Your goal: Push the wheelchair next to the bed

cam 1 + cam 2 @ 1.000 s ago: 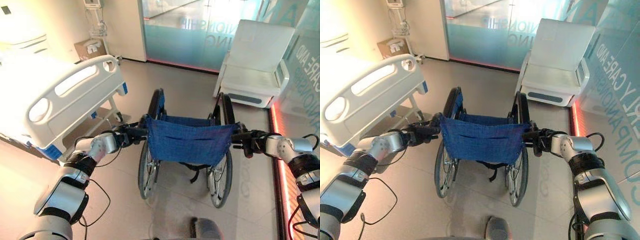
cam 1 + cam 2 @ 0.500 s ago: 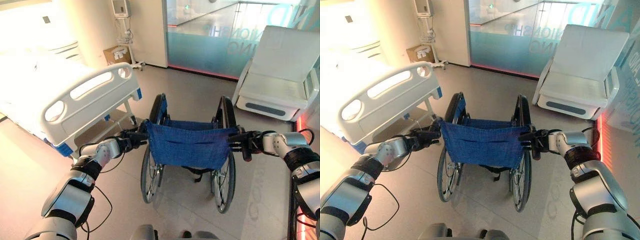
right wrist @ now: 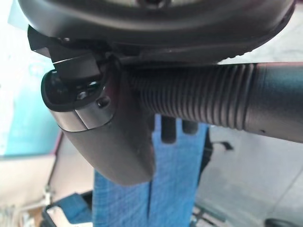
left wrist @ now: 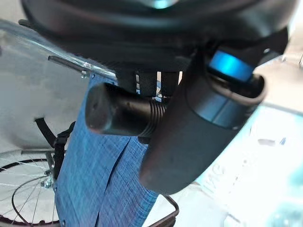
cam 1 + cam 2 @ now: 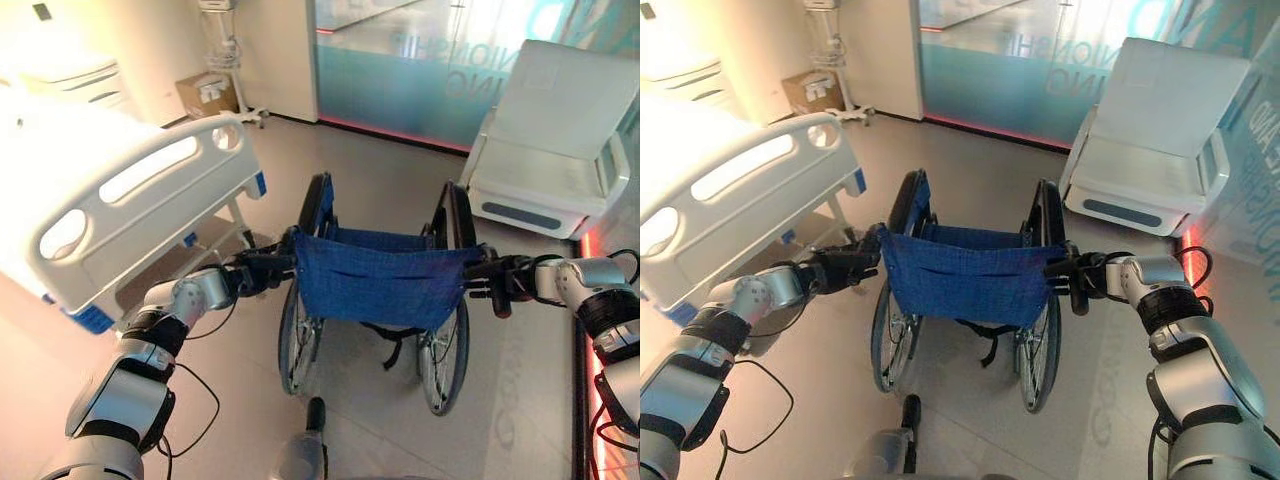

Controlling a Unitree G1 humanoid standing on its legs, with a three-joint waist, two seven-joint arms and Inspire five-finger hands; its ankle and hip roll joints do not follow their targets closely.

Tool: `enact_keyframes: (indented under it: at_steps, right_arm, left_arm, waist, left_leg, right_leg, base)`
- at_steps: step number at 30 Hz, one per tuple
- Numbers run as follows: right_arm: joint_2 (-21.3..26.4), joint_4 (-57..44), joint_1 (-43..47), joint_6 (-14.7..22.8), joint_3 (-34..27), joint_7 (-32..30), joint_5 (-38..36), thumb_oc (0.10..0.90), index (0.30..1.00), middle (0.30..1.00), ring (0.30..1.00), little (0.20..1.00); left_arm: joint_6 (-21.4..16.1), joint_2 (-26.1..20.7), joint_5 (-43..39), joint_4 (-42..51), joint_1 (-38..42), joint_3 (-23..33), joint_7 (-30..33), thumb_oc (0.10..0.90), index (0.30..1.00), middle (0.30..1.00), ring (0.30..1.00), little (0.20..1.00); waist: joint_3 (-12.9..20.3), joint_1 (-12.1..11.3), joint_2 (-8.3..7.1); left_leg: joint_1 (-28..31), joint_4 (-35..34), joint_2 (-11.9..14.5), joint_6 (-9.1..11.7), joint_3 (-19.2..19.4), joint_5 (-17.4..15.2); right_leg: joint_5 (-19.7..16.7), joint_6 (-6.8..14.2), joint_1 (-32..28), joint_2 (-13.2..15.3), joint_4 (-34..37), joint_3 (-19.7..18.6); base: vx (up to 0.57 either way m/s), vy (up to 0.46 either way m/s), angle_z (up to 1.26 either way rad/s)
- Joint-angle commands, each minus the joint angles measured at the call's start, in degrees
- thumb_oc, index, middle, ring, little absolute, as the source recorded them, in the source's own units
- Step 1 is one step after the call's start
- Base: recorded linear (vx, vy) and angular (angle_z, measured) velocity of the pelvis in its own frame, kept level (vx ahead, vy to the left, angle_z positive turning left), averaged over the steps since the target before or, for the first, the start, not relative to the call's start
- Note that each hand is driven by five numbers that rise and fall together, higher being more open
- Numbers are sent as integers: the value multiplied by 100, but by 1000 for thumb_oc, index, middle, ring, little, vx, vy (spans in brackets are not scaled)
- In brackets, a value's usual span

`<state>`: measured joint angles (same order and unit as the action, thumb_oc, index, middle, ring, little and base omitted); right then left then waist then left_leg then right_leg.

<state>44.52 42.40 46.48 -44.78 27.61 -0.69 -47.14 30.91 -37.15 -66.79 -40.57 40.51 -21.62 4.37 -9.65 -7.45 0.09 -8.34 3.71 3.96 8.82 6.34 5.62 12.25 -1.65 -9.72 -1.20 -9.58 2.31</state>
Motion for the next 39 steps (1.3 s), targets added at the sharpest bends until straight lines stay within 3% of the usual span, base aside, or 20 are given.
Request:
enact_keyframes:
  at_steps: [1, 2, 3, 6, 8, 11, 13, 16, 19, 22, 24, 26, 27, 28, 29, 31, 34, 35, 36, 39]
  right_arm:
    - [-775, -761, -58, 586, -81, 548, -448, 400, 300, 300, 300, 300]
    - [-779, -785, -54, 612, -80, 476, -521, 400, 300, 300, 300, 300]
    - [-824, -814, -8, 650, -131, 349, -630, 400, 300, 300, 300, 300]
    - [-900, -729, 81, 671, -155, 346, -606, 400, 300, 300, 300, 300]
    - [-1046, -551, 284, 708, -173, 266, -577, 400, 300, 300, 300, 300]
    - [-1165, -330, 632, 720, -193, 144, -539, 400, 300, 300, 300, 300]
    - [-1037, -329, 737, 844, -159, 113, -615, 400, 300, 300, 300, 300]
    - [-873, -430, 721, 809, -185, 66, -700, 400, 300, 300, 300, 300]
    - [-788, -463, 731, 551, -276, -32, -681, 400, 300, 300, 300, 300]
    - [-765, -326, 779, 435, -295, 175, -391, 400, 300, 300, 300, 300]
    - [-682, 9, 861, 460, -259, 798, 55, 400, 300, 300, 300, 300]
    - [-651, 126, 931, 560, -137, 1055, 252, 400, 300, 300, 300, 300]
    - [-649, 112, 929, 574, -105, 1055, 239, 400, 300, 300, 300, 300]
    - [-619, 34, 907, 656, -17, 975, 202, 400, 300, 300, 300, 300]
    - [-558, -46, 878, 727, 30, 938, 156, 400, 300, 300, 300, 300]
    - [-515, -104, 845, 780, 60, 879, 66, 400, 300, 300, 300, 300]
    - [-483, -176, 932, 809, 92, 694, 62, 400, 300, 300, 300, 300]
    - [-500, -210, 994, 793, 90, 641, 86, 400, 300, 300, 300, 300]
    - [-572, -166, 1120, 782, 112, 596, 77, 400, 300, 300, 300, 300]
    - [-657, -119, 1164, 794, 164, 550, 127, 400, 300, 300, 300, 300]
  left_arm:
    - [-335, -45, 236, -231, 493, -56, 137, 400, 300, 300, 300, 300]
    - [-357, -32, 244, -262, 542, -82, 138, 400, 300, 300, 300, 300]
    - [-435, 32, 240, -401, 704, -181, 152, 400, 300, 300, 300, 300]
    - [-480, 129, 321, -497, 770, -174, 210, 400, 300, 300, 300, 300]
    - [-472, 209, 528, -581, 816, -76, 188, 400, 300, 300, 300, 300]
    - [-584, 294, 725, -655, 857, 22, 145, 400, 300, 300, 300, 300]
    - [-730, 282, 743, -476, 761, 54, 161, 400, 300, 300, 300, 300]
    - [-759, 233, 715, -298, 671, 17, 166, 400, 300, 300, 300, 300]
    - [-600, 216, 647, -175, 587, -34, 149, 400, 300, 300, 300, 300]
    - [-559, 316, 604, -204, 538, -4, 272, 400, 300, 300, 300, 300]
    - [-749, 458, 212, -268, 452, 55, 592, 400, 300, 300, 300, 300]
    - [-1004, 573, 67, -243, 301, 121, 787, 400, 300, 300, 300, 300]
    - [-1051, 592, 24, -225, 264, 133, 814, 400, 300, 300, 300, 300]
    - [-1151, 672, -13, -99, 162, 154, 880, 400, 300, 300, 300, 300]
    - [-1186, 695, 22, -10, 91, 157, 910, 400, 300, 300, 300, 300]
    - [-1146, 707, 39, 102, 49, 143, 949, 400, 300, 300, 300, 300]
    - [-1106, 635, 59, 205, 72, 140, 941, 400, 300, 300, 300, 300]
    - [-1075, 548, 9, 237, 93, 192, 918, 400, 300, 300, 300, 300]
    - [-1065, 433, -126, 213, 152, 249, 864, 400, 300, 300, 300, 300]
    - [-1060, 393, -124, 183, 154, 301, 807, 400, 300, 300, 300, 300]
  waist:
    - [214, -60, -424]
    - [230, -67, -423]
    - [208, -10, -405]
    - [227, 61, -305]
    - [210, 77, -295]
    - [134, 178, -204]
    - [-50, 447, -292]
    - [-139, 698, -356]
    - [-128, 892, -358]
    - [-41, 982, -340]
    - [134, 1112, -254]
    - [300, 1169, -150]
    - [326, 1177, -143]
    - [299, 1159, -199]
    - [263, 1129, -314]
    - [191, 1071, -371]
    - [-20, 878, -365]
    - [-118, 800, -321]
    - [-197, 665, -240]
    - [-251, 466, -144]
  left_leg:
    - [-487, 569, -588, -882, -1, 66]
    - [-502, 604, -603, -907, -15, 47]
    - [-448, 762, -731, -1039, -85, -146]
    - [-223, 802, -820, -1152, -100, -311]
    - [31, 765, -874, -1194, -28, -435]
    - [439, 637, -836, -1110, -41, -506]
    - [828, 669, -1035, -1095, -138, -910]
    - [1117, 772, -1188, -1121, -321, -1259]
    - [1637, 983, -1221, -1188, -537, -1782]
    - [1841, 1115, -1187, -1217, -556, -2062]
    - [2060, 1368, -973, -1015, -593, -1782]
    - [2124, 2025, -672, -638, -669, -801]
    - [2060, 2256, -629, -562, -671, -551]
    - [1547, 3570, -624, -392, -577, -5]
    - [1043, 4360, -679, -323, -459, 198]
    - [535, 4735, -542, -305, -315, 218]
    - [121, 3950, -419, -433, -157, -24]
    - [123, 3290, -407, -451, -72, -62]
    - [-58, 2235, -386, -448, 83, 77]
    - [-219, 978, -453, -378, 128, 402]
  right_leg:
    - [-655, 872, -922, 933, -697, 806]
    - [-828, 918, -832, 988, -862, 807]
    - [-1206, 923, -476, 1175, -1882, 708]
    - [-1577, 831, 27, 1266, -2515, 679]
    - [-1446, 750, 273, 1426, -2024, 893]
    - [-1269, 688, 801, 1246, -953, 1103]
    - [-1958, 942, 1622, 1125, 30, 918]
    - [-2458, 1160, 2014, 958, 975, 744]
    - [-2647, 1166, 2316, 943, 1339, 831]
    - [-2556, 1085, 2323, 941, 1063, 726]
    - [-2415, 947, 2222, 891, 624, 567]
    - [-2220, 730, 2089, 778, 341, 551]
    - [-2160, 666, 2027, 753, 328, 545]
    - [-1968, 454, 1736, 703, 333, 497]
    - [-1880, 344, 1547, 748, 358, 513]
    - [-1780, 249, 1284, 728, 405, 613]
    - [-1578, 256, 864, 642, 461, 751]
    - [-1478, 279, 746, 581, 433, 745]
    - [-1339, 280, 597, 447, 396, 740]
    - [-1210, 294, 355, 276, 423, 711]
  base:
    - [268, 186, -30]
    - [314, 252, -32]
    - [325, 253, -36]
    - [379, 204, -1]
    - [383, 25, 17]
    - [311, -43, -50]
    - [324, -80, -41]
    - [370, -82, 23]
    - [750, -147, 69]
    - [495, -129, 45]
    - [576, -180, 44]
    - [393, -179, 70]
    - [345, -276, 120]
    - [363, -322, 116]
    - [347, -322, 97]
    - [258, -183, 26]
    - [347, -75, 2]
    - [366, 27, 2]
    - [379, 42, -1]
    - [411, 58, -12]
